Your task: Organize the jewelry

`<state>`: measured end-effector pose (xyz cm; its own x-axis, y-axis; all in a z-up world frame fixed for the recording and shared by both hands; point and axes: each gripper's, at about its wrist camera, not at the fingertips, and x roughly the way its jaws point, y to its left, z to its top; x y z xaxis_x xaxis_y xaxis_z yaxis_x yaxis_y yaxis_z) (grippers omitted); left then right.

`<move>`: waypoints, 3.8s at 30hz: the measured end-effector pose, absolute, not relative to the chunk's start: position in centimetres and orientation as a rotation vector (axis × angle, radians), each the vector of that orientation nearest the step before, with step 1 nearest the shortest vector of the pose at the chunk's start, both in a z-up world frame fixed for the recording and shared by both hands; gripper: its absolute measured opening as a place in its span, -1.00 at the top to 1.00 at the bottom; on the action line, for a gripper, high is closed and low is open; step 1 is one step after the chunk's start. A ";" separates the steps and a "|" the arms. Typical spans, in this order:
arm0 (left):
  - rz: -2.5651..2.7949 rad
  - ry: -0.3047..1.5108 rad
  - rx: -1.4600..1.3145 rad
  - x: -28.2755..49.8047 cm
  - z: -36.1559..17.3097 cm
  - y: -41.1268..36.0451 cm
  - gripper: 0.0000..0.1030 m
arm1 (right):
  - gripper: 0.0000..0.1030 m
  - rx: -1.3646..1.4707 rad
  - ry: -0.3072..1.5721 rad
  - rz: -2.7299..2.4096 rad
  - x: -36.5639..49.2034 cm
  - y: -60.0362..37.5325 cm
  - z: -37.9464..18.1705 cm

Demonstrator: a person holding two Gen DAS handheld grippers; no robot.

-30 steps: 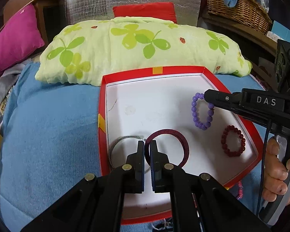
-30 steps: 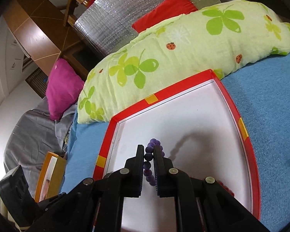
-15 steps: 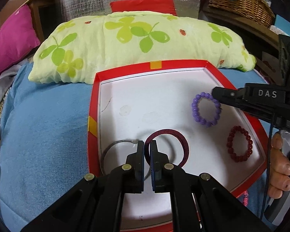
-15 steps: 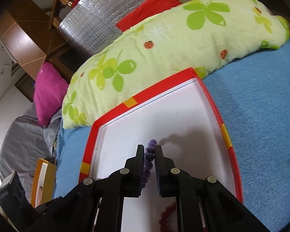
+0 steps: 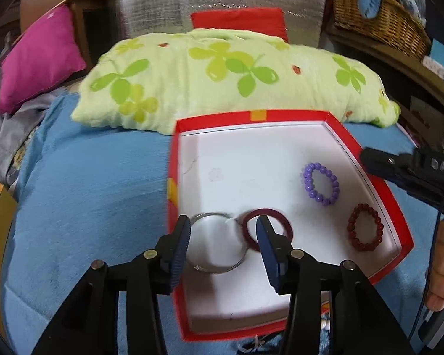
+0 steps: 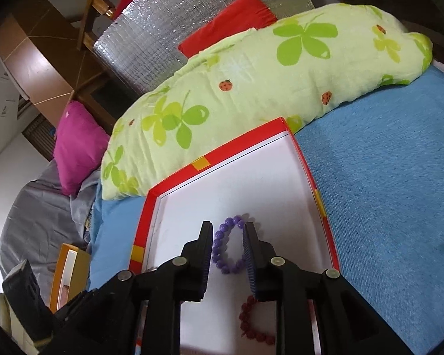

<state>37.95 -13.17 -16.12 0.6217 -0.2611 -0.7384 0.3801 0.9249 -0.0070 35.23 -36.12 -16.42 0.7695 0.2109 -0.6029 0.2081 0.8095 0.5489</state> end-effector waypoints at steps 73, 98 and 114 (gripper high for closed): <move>-0.563 1.001 0.232 28.2 -20.6 -8.8 0.44 | 0.84 0.110 1.013 0.013 25.7 -33.1 -20.0; -0.658 0.740 0.004 27.7 -12.3 -8.3 0.82 | 0.84 0.401 0.654 0.288 23.7 -31.1 -12.6; -0.604 0.657 -0.032 28.3 -11.7 -10.0 0.81 | 0.84 0.515 0.628 0.193 25.8 -32.4 -13.1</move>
<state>28.34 -10.00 -11.71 0.6278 -0.5369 -0.5636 0.5170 0.8289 -0.2137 25.81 -32.37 -13.12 0.7963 0.3239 -0.5109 -0.0190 0.8575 0.5141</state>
